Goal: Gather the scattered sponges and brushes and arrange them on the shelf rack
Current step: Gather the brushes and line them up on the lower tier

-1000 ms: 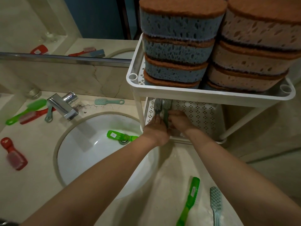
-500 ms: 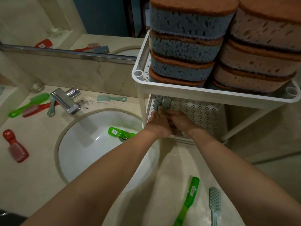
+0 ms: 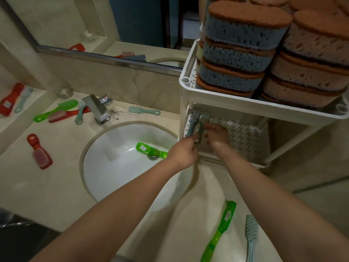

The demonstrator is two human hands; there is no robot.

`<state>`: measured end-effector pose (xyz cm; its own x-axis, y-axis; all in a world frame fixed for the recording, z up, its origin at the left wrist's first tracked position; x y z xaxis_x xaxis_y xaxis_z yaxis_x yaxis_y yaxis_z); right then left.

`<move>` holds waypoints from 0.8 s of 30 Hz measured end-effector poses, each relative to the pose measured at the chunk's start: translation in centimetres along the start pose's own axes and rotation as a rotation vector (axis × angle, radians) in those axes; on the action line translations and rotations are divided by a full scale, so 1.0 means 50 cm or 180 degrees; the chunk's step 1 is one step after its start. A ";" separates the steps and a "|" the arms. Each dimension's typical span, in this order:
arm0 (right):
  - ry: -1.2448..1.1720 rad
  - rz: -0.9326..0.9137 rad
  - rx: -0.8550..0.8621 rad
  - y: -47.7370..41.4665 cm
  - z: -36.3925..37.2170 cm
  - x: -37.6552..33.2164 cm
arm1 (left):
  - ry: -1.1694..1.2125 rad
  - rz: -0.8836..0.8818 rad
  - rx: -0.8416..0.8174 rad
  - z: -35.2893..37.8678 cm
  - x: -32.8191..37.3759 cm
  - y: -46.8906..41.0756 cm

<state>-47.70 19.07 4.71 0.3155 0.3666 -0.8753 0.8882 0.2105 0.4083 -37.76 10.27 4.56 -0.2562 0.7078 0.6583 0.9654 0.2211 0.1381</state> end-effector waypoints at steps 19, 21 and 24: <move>0.0280 -0.0836 -0.1301 0.479 0.363 0.076 | 0.1497 -0.1221 0.1637 -0.171 -0.302 0.517; 0.0450 -0.0892 -0.1530 0.545 0.418 0.091 | 0.1523 -0.1374 0.1791 -0.182 -0.347 0.595; 0.0704 -0.0962 -0.1903 0.638 0.498 0.122 | 0.1544 -0.1615 0.1963 -0.190 -0.416 0.715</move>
<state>-9.13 5.44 5.94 -0.0476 0.3759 -0.9254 0.5705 0.7707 0.2837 2.55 -2.91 2.84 -0.4581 0.1021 0.8830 0.5119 0.8424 0.1682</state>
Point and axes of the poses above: each hand's wrist, its own y-axis away from the middle knuckle, its own z-axis out of the palm, x = y × z, the point moved 2 cm from there along -y, towards the middle knuckle, and after that the axes turned 4 degrees about z, right-handed, at the moved point
